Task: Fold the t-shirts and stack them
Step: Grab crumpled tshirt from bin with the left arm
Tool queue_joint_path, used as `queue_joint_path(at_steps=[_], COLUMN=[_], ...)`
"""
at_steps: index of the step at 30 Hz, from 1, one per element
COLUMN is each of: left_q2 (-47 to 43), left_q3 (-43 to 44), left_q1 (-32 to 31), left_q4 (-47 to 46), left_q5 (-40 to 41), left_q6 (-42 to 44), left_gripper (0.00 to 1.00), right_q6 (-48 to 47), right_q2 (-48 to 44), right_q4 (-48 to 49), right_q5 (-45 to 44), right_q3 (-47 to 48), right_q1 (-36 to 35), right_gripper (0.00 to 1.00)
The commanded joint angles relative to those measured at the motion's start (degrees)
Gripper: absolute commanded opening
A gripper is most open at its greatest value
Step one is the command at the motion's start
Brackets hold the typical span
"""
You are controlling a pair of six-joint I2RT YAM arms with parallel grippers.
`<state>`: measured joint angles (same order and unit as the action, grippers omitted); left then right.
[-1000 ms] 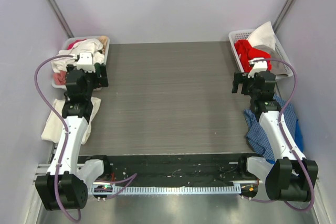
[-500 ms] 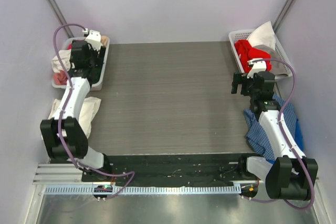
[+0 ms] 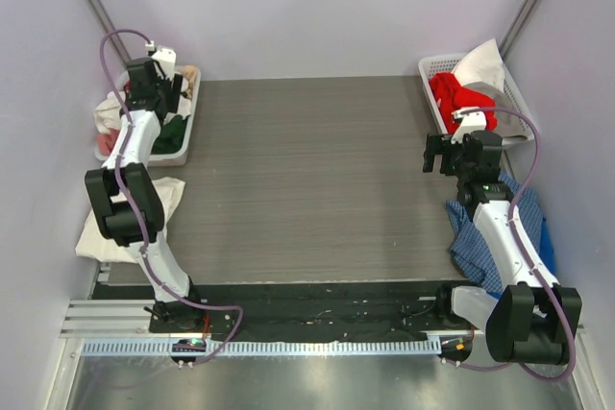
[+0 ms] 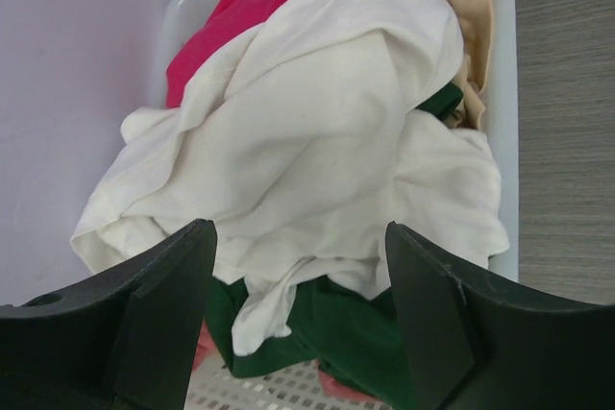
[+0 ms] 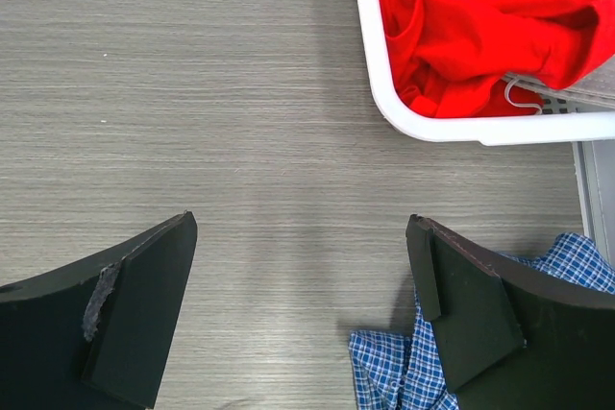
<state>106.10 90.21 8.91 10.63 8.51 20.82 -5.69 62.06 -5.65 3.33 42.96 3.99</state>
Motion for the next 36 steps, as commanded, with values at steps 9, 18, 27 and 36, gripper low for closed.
queue_joint_path(at_steps=[9, 18, 27, 36], left_q2=[10.60, 14.13, 11.23, 8.95], left_q3=[10.41, 14.20, 11.48, 10.34], left_q1=[-0.12, -0.03, 1.20, 1.29], left_q4=[0.35, 0.09, -2.02, 0.00], left_q5=[-0.52, 1.07, -0.86, -3.06], left_q6=[-1.04, -1.13, -2.98, -3.06], left_gripper=[0.70, 0.56, 0.47, 0.00], right_q6=[-0.55, -0.72, -0.72, -0.81], right_q2=[0.25, 0.78, 1.57, 1.92], right_q4=[1.78, 1.70, 1.52, 1.43], right_q5=[0.36, 0.53, 0.53, 0.71], right_q3=[2.04, 1.95, 2.04, 2.04], right_q1=[0.32, 0.41, 0.41, 0.41], right_gripper=[1.00, 1.00, 1.00, 1.00])
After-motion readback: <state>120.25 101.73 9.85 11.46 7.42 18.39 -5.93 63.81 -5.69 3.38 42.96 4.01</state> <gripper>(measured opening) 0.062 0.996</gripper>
